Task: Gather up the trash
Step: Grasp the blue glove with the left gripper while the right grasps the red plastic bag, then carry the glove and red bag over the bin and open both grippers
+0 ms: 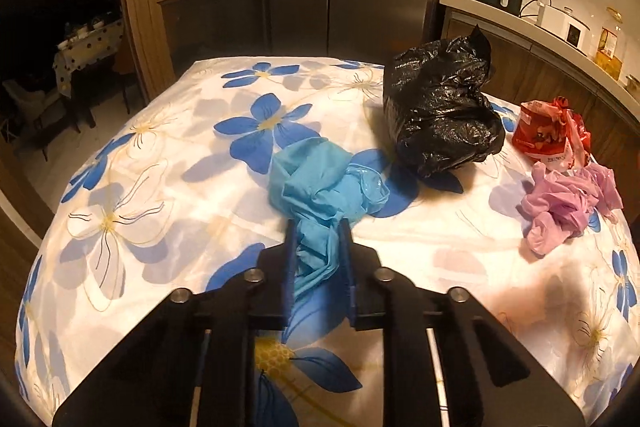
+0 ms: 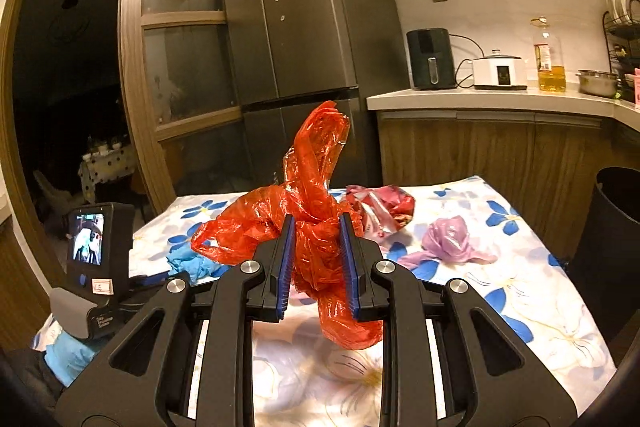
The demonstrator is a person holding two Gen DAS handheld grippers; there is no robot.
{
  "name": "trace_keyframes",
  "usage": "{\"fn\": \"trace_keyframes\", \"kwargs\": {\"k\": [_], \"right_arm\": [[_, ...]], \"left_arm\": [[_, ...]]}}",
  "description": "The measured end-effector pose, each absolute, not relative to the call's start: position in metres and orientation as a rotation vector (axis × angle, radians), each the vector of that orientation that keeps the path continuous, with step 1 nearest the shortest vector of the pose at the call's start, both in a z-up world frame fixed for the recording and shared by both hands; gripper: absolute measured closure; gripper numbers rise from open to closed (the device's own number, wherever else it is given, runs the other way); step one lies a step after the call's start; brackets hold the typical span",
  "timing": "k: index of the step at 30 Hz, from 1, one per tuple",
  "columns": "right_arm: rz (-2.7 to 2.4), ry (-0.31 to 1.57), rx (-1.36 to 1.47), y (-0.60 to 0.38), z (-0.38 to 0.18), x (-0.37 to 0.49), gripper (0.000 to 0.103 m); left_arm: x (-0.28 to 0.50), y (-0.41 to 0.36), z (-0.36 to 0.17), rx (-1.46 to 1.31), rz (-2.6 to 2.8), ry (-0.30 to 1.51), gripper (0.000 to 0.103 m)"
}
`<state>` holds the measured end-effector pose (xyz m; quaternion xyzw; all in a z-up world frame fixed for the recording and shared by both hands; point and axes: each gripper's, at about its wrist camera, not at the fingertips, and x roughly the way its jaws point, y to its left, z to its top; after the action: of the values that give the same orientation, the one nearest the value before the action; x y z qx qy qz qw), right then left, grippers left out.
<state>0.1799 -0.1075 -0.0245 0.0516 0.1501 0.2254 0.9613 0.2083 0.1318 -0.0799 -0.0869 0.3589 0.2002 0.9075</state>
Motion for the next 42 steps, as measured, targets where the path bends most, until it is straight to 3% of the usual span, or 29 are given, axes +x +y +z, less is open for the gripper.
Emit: {"fn": "trace_keyframes", "kwargs": {"k": [2,8,22,42], "right_arm": [[0.447,0.303,0.113,-0.114,-0.023,0.177,0.081],[0.420,0.291,0.129,-0.135,-0.019,0.167,0.081],[0.357,0.270,0.155,-0.178,-0.019,0.154,0.081],[0.106,0.209,0.191,-0.298,-0.013,0.165,0.081]], "left_arm": [[0.205,0.132,-0.079,-0.194,0.405,0.735,0.095],[0.186,0.134,-0.071,-0.276,0.381,0.688,0.100],[0.142,0.072,-0.006,-0.236,0.257,0.490,0.101],[0.214,-0.108,0.016,-0.095,-0.098,0.457,0.101]]}}
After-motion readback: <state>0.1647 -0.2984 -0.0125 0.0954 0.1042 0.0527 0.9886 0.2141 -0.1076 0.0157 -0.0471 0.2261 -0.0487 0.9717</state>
